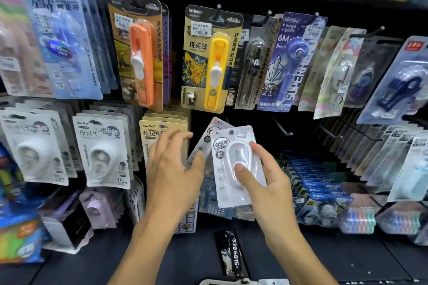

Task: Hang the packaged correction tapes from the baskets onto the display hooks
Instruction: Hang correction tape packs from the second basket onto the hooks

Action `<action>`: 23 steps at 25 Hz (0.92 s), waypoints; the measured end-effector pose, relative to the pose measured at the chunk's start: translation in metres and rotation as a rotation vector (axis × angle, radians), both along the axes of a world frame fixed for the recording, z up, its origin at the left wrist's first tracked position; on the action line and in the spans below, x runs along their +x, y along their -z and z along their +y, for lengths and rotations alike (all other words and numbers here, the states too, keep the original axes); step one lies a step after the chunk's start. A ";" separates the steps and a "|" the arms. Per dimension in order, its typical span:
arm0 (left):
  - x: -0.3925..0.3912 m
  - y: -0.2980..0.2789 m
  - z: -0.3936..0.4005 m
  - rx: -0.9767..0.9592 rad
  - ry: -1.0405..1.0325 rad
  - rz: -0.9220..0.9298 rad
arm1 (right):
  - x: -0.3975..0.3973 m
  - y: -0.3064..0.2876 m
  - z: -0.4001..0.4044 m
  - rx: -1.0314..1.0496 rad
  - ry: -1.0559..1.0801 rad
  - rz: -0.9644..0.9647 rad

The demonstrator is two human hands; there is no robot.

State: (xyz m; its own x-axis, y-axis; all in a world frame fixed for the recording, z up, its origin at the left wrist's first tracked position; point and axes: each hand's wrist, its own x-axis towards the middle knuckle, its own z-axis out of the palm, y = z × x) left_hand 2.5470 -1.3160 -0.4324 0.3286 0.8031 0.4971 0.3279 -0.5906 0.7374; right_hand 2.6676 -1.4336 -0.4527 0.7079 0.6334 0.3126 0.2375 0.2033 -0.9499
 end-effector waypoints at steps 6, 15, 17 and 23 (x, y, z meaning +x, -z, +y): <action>-0.003 0.017 -0.009 -0.022 0.016 0.164 | 0.015 0.013 0.007 -0.360 -0.035 -0.183; 0.005 0.093 -0.076 -0.243 0.888 1.361 | -0.049 0.241 -0.175 -1.294 -0.208 -0.425; 0.006 0.114 -0.088 -0.245 0.894 1.425 | -0.065 0.262 -0.179 -1.240 -0.202 -0.472; 0.000 0.141 -0.101 -0.194 0.872 1.438 | -0.067 0.248 -0.162 -1.031 0.051 0.200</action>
State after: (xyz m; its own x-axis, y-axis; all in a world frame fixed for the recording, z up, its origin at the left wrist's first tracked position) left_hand 2.5470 -1.4166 -0.5731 0.7397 0.1608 -0.6534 0.3976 -0.8878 0.2316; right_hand 2.6011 -1.5960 -0.7007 0.7206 0.4939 -0.4866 0.0422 -0.7317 -0.6803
